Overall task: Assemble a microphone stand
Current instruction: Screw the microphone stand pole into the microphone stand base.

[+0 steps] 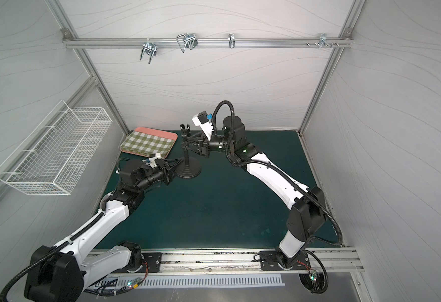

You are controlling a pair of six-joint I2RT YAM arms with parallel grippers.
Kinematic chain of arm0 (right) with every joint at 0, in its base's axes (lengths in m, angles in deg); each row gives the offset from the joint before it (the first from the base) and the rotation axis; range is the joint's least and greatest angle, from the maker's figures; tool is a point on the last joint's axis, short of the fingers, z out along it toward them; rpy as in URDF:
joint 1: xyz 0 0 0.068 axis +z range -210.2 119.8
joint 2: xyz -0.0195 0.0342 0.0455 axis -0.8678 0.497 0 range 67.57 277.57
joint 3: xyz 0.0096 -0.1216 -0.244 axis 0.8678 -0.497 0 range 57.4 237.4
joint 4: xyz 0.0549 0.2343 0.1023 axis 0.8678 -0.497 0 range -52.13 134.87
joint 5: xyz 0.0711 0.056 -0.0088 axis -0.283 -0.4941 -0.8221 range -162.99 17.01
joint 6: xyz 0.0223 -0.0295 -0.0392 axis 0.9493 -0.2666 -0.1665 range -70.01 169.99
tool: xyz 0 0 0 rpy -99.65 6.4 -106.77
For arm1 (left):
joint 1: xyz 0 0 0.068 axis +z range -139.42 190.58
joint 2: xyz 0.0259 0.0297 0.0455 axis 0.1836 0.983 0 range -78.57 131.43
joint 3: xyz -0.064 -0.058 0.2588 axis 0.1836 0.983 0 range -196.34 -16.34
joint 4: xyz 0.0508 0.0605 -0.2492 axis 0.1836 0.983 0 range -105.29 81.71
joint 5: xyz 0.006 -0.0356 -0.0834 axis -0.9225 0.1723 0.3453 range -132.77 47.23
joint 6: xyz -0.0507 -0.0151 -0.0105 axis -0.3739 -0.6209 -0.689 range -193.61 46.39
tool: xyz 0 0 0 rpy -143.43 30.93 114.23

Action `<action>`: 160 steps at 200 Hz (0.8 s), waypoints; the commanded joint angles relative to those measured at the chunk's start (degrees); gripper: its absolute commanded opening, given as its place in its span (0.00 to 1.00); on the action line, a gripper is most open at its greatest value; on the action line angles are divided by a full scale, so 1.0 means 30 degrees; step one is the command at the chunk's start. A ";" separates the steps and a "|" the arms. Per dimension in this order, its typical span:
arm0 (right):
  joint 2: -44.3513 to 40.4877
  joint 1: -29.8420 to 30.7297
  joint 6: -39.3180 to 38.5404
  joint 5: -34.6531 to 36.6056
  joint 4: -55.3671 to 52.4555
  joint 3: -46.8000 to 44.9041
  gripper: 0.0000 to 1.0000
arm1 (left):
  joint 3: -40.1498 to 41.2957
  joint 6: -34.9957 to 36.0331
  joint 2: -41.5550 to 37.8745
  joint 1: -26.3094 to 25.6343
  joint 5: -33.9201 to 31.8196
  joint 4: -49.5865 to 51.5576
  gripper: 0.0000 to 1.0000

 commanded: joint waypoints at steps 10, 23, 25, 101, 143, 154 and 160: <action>-0.2125 0.1672 -0.0864 0.4612 -0.0928 -0.1703 0.17 | -0.0729 -0.0370 -0.0475 0.0125 0.0248 -0.2259 0.00; -0.2949 0.2817 -0.1782 0.7691 -0.1397 -0.2415 0.15 | -0.0714 -0.0401 -0.0431 0.0155 0.0249 -0.2286 0.00; -0.3041 0.2995 -0.1917 0.8118 -0.1486 -0.2502 0.16 | -0.0713 -0.0415 -0.0408 0.0162 0.0256 -0.2309 0.00; -0.3839 0.8022 0.2285 2.3287 -0.1561 -0.3978 0.08 | -0.0801 -0.0390 -0.0291 0.0243 0.0289 -0.2318 0.00; -0.2462 1.0119 0.1263 2.8259 -0.1387 -0.2552 0.42 | -0.0799 -0.0341 -0.0291 0.0272 0.0314 -0.2200 0.00; -0.2283 1.0354 0.0685 2.8107 -0.1420 -0.2243 0.53 | -0.0831 -0.0342 -0.0265 0.0271 0.0295 -0.2200 0.00; -0.2320 1.0395 0.0289 2.7784 -0.1451 -0.2236 0.60 | -0.0858 -0.0346 -0.0240 0.0272 0.0318 -0.2215 0.00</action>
